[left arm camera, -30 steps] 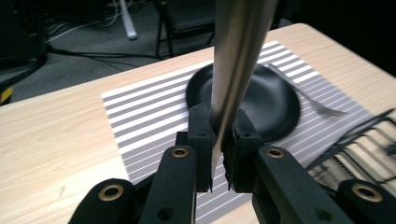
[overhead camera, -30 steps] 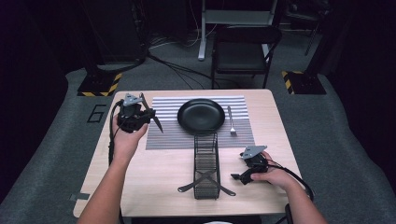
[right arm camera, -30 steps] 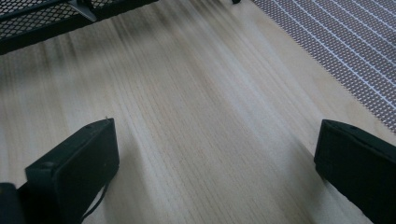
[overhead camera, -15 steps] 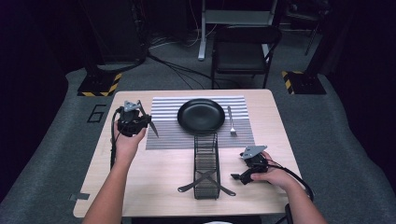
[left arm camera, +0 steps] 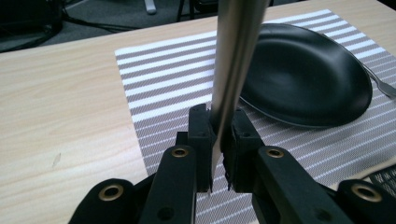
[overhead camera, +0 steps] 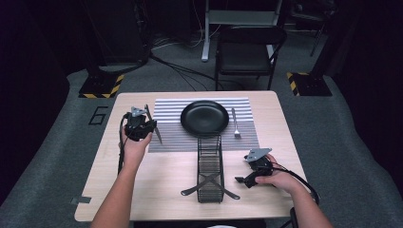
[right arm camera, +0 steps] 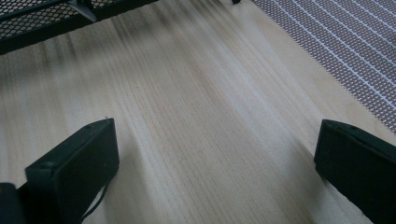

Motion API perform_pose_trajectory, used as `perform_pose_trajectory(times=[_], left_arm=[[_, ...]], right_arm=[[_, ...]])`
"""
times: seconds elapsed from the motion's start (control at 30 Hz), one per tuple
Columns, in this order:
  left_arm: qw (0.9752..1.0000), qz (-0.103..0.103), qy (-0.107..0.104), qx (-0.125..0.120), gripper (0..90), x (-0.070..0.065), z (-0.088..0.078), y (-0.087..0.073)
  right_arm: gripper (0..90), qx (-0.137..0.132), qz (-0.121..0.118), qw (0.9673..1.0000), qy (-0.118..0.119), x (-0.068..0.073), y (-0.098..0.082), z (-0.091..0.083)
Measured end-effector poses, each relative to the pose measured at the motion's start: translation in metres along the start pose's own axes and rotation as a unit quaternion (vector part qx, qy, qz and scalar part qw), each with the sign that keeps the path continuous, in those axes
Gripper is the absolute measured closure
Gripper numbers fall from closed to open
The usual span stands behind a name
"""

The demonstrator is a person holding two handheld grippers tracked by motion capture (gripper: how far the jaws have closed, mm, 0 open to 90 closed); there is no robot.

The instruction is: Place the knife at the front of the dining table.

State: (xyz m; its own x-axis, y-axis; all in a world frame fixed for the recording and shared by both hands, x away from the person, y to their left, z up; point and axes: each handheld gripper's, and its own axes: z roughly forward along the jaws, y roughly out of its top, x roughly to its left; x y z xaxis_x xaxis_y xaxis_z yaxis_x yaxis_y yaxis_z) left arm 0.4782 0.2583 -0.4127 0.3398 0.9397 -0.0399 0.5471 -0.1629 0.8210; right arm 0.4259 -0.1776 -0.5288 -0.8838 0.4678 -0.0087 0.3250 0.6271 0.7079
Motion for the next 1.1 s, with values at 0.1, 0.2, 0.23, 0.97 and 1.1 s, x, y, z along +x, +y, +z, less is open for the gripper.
perform_pose_trajectory(times=[0.1, 0.2, 0.23, 0.97, 1.1], left_arm=[[0.9999, -0.003, 0.003, -0.012, 82.3, -0.001, 0.006, 0.001], [0.9999, -0.004, 0.008, -0.009, 82.4, -0.002, 0.011, 0.005], [0.9999, -0.004, 0.009, -0.014, 82.4, -0.002, 0.014, 0.005], [0.9982, -0.055, 0.007, -0.02, 82.5, 0.015, 0.059, 0.017], [0.9975, -0.067, 0.007, -0.018, 82.5, 0.019, 0.067, 0.018]], right_arm=[[0.0, 0.0, 0.0, 1.0, 0.0, 0.0, 0.0, 0.0], [0.0, 0.0, 0.0, 1.0, 0.0, 0.0, 0.0, 0.0], [0.0, 0.0, 0.0, 1.0, 0.0, 0.0, 0.0, 0.0], [0.0, 0.0, 0.0, 1.0, 0.0, 0.0, 0.0, 0.0], [0.0, -0.001, 0.004, 1.0, -0.001, 0.001, 0.0, 0.0]])
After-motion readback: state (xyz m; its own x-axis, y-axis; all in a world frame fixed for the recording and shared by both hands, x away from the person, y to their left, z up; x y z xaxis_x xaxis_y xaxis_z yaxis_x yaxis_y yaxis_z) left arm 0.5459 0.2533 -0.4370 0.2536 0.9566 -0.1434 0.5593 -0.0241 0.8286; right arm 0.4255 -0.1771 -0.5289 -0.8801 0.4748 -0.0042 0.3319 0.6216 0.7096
